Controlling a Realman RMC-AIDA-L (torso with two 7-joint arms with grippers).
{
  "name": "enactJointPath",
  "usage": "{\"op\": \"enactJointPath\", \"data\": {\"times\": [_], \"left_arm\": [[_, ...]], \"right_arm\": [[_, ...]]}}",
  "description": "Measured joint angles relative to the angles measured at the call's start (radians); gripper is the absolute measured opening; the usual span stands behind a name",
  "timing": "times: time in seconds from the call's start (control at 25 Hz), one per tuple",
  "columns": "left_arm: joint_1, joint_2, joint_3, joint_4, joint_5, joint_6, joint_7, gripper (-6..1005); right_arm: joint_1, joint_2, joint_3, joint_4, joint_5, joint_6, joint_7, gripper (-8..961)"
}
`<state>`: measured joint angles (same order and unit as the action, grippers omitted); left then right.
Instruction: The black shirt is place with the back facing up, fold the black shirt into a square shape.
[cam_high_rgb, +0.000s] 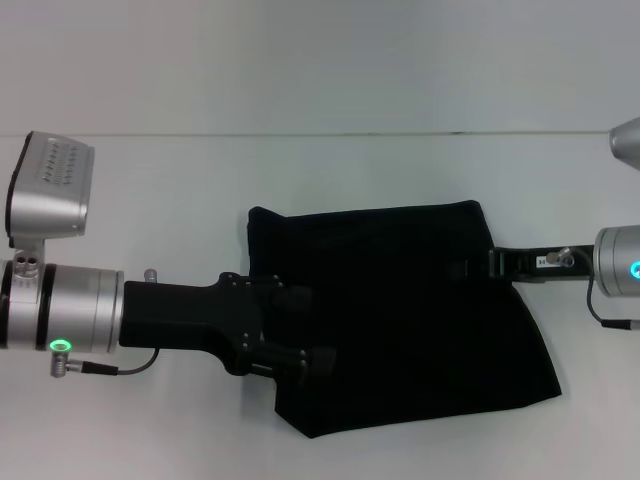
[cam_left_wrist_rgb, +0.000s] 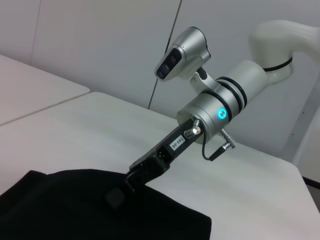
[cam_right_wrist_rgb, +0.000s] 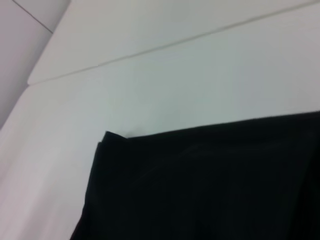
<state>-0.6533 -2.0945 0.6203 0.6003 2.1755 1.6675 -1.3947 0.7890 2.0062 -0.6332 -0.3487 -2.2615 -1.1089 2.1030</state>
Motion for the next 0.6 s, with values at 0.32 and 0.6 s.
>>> {"op": "enactJointPath", "data": {"times": [0.32, 0.6], "left_arm": [[0.005, -0.002, -0.007, 0.001, -0.008, 0.002, -0.013, 931], [0.007, -0.002, -0.029, -0.001, -0.011, 0.010, -0.016, 931]], "right_arm": [[-0.022, -0.008, 0.002, -0.042, 0.097, -0.075, -0.085, 73], [-0.034, -0.011, 0.007, -0.106, 0.105, -0.136, -0.093, 73]]}}
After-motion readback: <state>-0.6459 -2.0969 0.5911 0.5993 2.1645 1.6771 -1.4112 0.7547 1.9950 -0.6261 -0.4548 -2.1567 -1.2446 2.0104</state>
